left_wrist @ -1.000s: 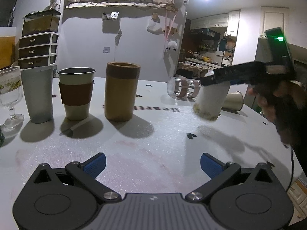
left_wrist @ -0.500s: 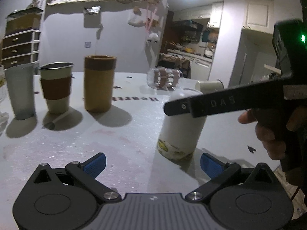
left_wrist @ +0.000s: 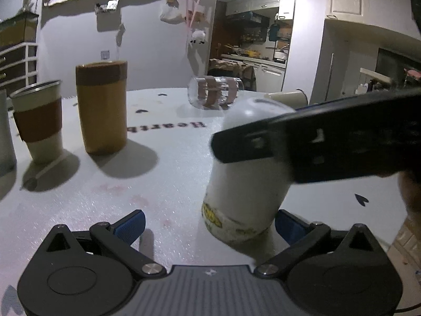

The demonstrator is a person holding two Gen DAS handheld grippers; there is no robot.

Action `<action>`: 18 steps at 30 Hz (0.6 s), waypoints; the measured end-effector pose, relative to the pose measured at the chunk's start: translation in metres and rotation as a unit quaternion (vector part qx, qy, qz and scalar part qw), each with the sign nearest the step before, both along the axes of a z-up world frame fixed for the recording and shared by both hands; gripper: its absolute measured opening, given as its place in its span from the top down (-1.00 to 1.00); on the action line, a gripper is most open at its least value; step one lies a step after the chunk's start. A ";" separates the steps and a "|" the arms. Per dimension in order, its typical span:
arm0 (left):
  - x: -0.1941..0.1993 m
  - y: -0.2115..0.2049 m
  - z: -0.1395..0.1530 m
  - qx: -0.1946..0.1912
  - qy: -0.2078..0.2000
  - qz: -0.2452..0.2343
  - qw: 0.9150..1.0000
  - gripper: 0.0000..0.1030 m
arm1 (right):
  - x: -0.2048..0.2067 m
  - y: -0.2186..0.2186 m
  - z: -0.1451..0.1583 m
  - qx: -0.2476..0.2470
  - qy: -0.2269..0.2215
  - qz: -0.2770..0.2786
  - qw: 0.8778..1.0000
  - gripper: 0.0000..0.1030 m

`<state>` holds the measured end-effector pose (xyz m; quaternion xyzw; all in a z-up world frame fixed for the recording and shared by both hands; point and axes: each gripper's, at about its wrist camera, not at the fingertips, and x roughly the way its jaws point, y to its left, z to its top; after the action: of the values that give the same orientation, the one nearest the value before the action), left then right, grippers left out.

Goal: Flip cup upright
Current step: 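Lift the white cup with the right gripper and carry it toward the left gripper, then close the left gripper on the white cup's body while the right gripper holds its base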

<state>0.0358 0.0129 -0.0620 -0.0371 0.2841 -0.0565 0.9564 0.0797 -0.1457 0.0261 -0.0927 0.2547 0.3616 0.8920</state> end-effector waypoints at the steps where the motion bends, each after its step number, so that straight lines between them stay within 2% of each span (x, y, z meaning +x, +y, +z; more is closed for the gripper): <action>1: -0.001 0.000 0.000 0.001 0.001 -0.001 1.000 -1.00 | -0.002 -0.003 0.000 0.005 0.002 -0.001 1.000 -0.21; 6: -0.006 -0.001 -0.002 0.024 0.004 0.012 1.000 -1.00 | -0.017 -0.030 0.000 0.033 0.014 -0.008 0.999 -0.21; 10: -0.013 0.007 -0.001 0.019 0.006 0.024 1.000 -1.00 | -0.033 -0.047 -0.013 0.025 0.022 -0.023 0.999 -0.21; 14: -0.018 0.019 0.003 0.029 0.018 0.048 0.998 -1.00 | -0.041 -0.059 -0.029 0.026 0.053 -0.032 0.998 -0.20; 16: -0.021 0.027 0.007 0.018 0.023 0.058 0.998 -0.98 | -0.042 -0.062 -0.037 0.029 0.066 -0.037 0.997 -0.20; 18: -0.022 0.035 0.013 -0.013 0.029 0.061 0.998 -0.94 | -0.045 -0.066 -0.043 0.041 0.064 -0.043 0.996 -0.21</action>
<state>0.0140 0.0483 -0.0493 -0.0682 0.3082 -0.0008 0.9489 0.0350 -0.2118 -0.0172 -0.0221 0.3000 0.3377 0.8919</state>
